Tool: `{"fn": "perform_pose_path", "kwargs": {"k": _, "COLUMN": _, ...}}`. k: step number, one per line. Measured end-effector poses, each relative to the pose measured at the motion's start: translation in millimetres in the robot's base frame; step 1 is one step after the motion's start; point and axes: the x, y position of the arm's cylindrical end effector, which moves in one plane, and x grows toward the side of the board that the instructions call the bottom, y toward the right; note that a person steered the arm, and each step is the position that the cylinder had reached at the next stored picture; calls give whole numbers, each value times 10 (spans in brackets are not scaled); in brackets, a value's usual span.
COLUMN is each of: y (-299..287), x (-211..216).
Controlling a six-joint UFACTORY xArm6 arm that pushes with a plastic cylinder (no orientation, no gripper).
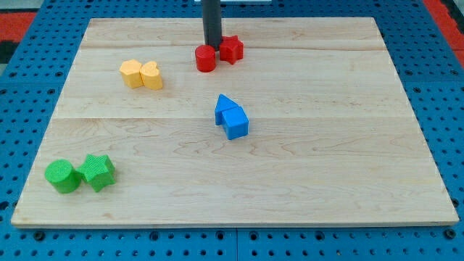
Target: Push the red circle to the center of the board
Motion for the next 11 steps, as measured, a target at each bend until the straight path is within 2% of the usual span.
{"fn": "perform_pose_path", "kwargs": {"k": 1, "y": -21, "x": -38}}
{"fn": "perform_pose_path", "kwargs": {"k": 3, "y": -622, "x": -49}}
{"fn": "perform_pose_path", "kwargs": {"k": 6, "y": -73, "x": 186}}
{"fn": "perform_pose_path", "kwargs": {"k": 11, "y": 484, "x": 1040}}
